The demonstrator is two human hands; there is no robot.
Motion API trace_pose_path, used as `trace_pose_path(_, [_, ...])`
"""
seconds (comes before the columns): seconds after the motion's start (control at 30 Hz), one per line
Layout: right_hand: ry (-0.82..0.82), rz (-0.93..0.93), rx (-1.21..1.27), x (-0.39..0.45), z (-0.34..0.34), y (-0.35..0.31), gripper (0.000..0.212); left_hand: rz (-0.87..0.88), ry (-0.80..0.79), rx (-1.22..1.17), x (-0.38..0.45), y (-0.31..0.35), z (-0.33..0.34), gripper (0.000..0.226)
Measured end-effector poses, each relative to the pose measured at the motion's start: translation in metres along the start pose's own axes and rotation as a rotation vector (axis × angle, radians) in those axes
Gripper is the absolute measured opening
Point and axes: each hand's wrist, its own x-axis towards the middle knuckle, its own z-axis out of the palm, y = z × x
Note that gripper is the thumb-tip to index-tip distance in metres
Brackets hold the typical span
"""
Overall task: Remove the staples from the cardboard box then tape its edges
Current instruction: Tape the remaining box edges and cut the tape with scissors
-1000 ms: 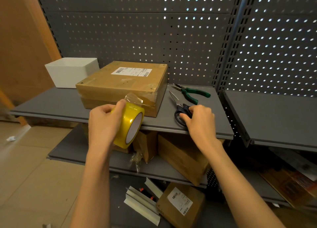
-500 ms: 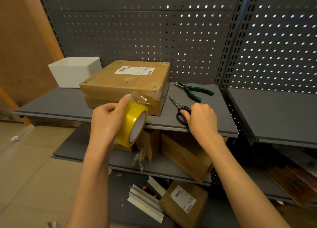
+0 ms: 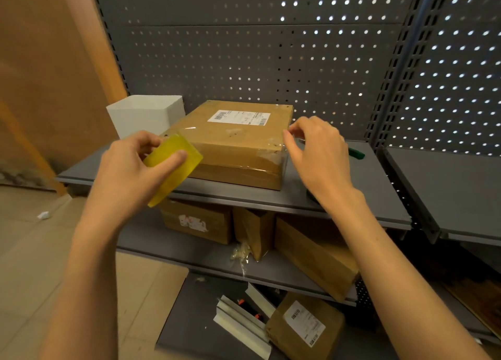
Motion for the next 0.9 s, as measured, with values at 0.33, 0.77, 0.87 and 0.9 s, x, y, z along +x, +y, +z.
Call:
trace_pose_path(0.33, [-0.054, -0.118, -0.012, 0.013, 0.032, -0.055, 0.025, 0.035, -0.030, 0.463, 0.052, -0.069, -0.040, 0.034])
trace_pose_path(0.77, [-0.049, -0.093, -0.086, 0.017, 0.062, -0.075, 0.024, 0.131, -0.157, 0.503, 0.089, -0.137, -0.023, 0.023])
trace_pose_path(0.87, [-0.045, -0.081, -0.100, 0.015, 0.064, -0.076, 0.024, 0.155, -0.173, 0.495, 0.089, -0.143, -0.022, 0.020])
trace_pose_path(0.9, [-0.048, -0.080, -0.098, 0.013, 0.063, -0.076, 0.024, 0.149, -0.181, 0.496, 0.090, -0.144, -0.022, 0.021])
